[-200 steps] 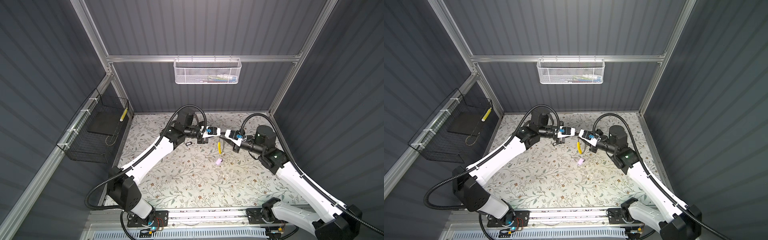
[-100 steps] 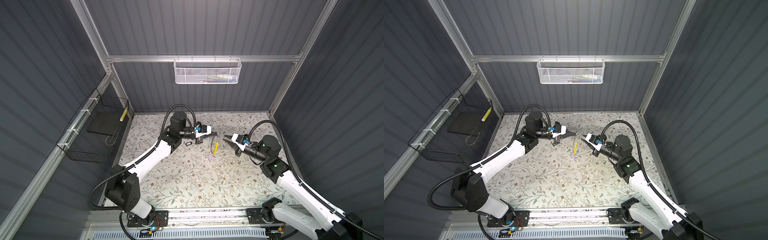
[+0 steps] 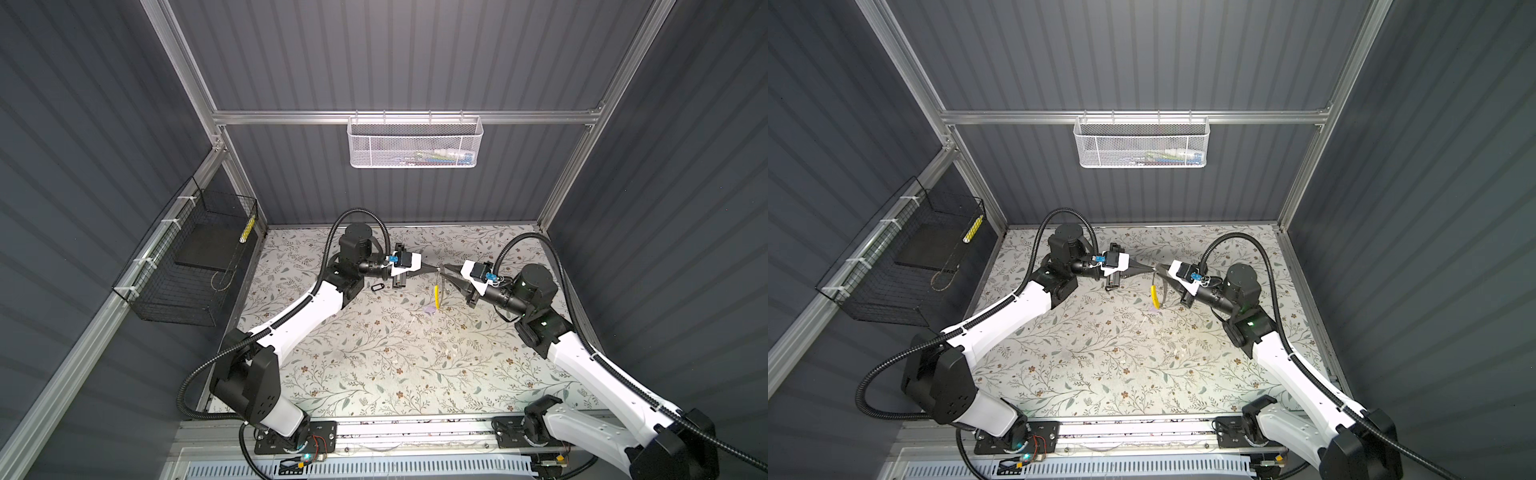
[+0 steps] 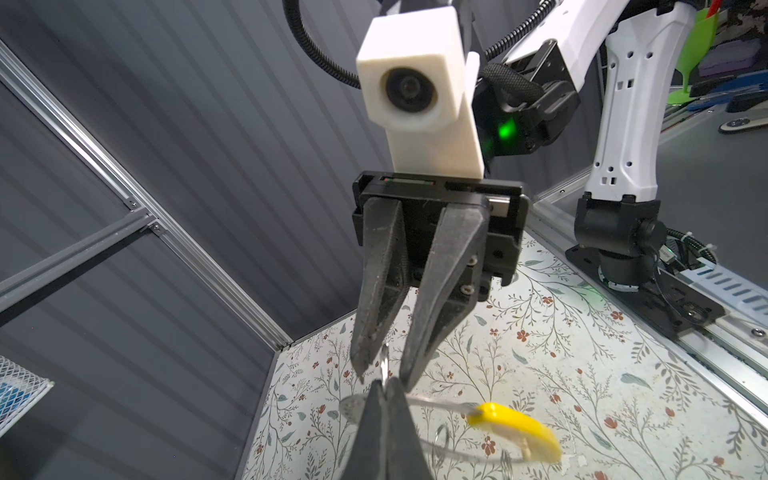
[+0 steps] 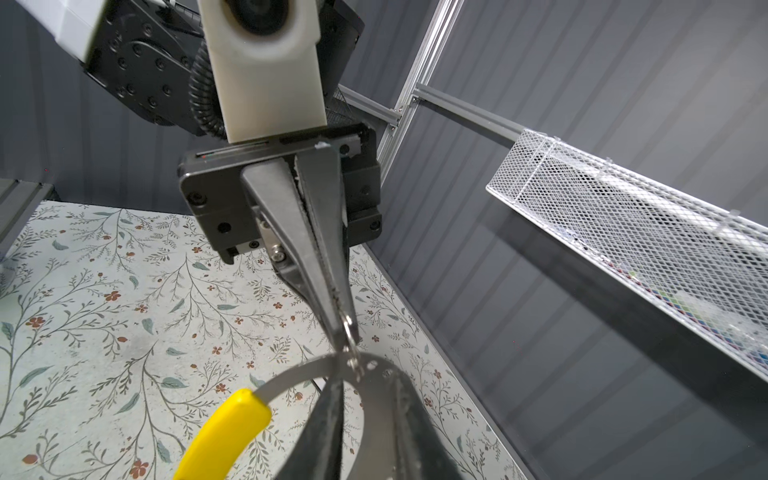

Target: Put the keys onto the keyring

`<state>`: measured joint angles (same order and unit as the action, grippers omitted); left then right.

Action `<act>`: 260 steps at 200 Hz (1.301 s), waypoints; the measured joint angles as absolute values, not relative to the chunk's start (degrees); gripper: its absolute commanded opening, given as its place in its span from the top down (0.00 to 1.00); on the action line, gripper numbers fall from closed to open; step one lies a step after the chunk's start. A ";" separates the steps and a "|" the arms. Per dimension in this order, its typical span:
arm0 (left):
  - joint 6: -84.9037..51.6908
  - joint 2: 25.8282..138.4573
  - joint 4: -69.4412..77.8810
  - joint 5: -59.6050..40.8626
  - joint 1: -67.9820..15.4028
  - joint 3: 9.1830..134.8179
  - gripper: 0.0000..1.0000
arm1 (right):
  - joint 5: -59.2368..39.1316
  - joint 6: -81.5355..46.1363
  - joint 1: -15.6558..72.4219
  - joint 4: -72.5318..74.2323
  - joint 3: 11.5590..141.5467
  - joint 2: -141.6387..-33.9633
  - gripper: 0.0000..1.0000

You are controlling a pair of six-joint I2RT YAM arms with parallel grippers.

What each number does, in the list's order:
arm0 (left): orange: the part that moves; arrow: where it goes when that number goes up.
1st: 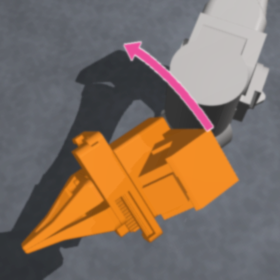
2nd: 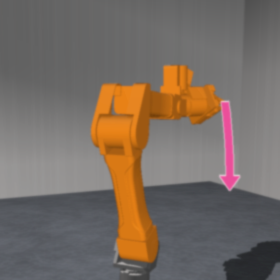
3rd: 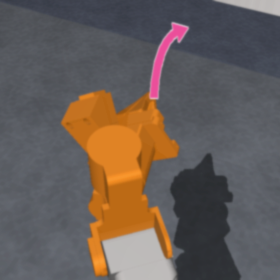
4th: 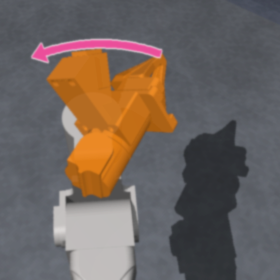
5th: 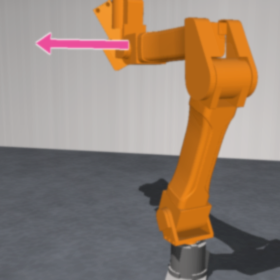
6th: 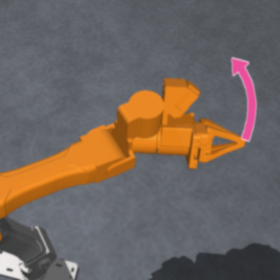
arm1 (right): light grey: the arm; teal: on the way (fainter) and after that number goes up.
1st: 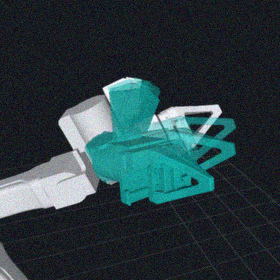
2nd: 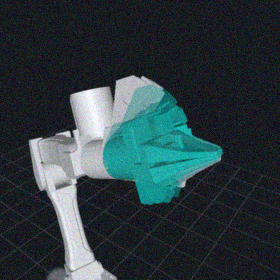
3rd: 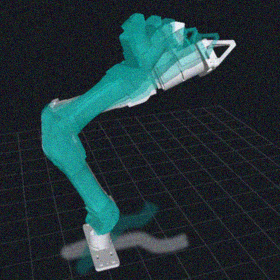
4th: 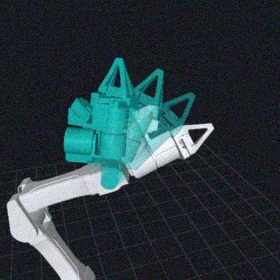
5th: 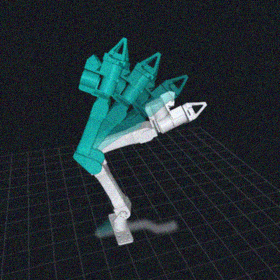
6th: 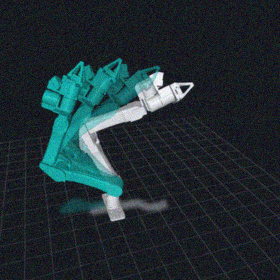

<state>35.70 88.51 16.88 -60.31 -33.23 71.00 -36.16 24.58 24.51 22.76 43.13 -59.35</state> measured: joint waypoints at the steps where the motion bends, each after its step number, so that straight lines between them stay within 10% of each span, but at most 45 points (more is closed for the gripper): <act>1: 35.70 88.51 16.86 -60.31 -33.23 70.98 1.00 | -36.16 24.58 24.51 22.79 43.16 -59.35 0.77; 196: 35.29 88.53 19.68 -62.48 -33.32 70.96 1.00 | -41.91 24.75 24.43 23.59 45.50 -61.30 0.96; 260: 34.37 88.62 19.38 -59.20 -32.21 70.96 0.61 | -38.13 32.77 24.58 19.55 45.47 -59.77 1.00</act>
<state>34.37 88.62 19.38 -59.20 -32.21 70.96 -38.13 32.77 24.58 19.55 45.47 -59.77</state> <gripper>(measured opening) 0.350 0.050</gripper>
